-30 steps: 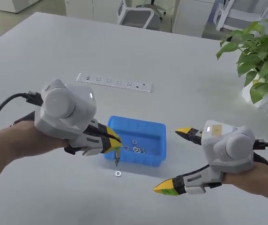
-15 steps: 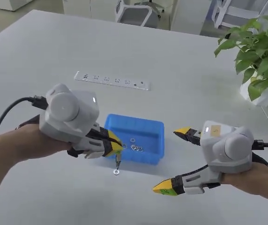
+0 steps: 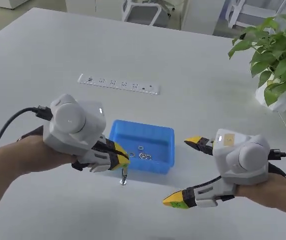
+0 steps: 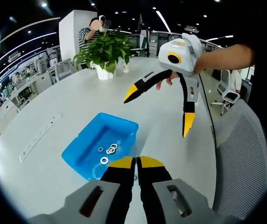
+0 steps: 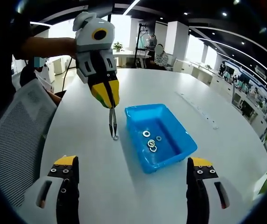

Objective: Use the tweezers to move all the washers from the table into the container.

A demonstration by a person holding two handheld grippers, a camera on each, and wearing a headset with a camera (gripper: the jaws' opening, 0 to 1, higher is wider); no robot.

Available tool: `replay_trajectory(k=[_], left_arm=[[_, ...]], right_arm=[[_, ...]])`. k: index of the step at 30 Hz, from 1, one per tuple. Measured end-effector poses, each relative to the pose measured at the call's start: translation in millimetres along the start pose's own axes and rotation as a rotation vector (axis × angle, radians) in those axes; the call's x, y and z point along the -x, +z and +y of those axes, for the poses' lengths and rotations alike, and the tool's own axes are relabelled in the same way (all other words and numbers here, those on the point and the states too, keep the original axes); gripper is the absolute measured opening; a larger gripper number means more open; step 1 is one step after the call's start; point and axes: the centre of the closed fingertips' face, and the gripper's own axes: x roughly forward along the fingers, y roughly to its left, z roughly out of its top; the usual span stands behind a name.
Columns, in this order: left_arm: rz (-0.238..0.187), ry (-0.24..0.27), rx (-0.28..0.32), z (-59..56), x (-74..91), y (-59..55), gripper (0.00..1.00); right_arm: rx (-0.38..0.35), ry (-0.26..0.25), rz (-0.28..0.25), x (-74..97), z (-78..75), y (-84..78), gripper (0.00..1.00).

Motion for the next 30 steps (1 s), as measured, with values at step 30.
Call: replay_trajectory(k=[30], left_arm=[[0.001,-0.021,-0.005,-1.1,-5.4,-3.1,0.06]], right_arm=[[0.049,0.043,0.006,-5.4,10.1,2.3,0.8]])
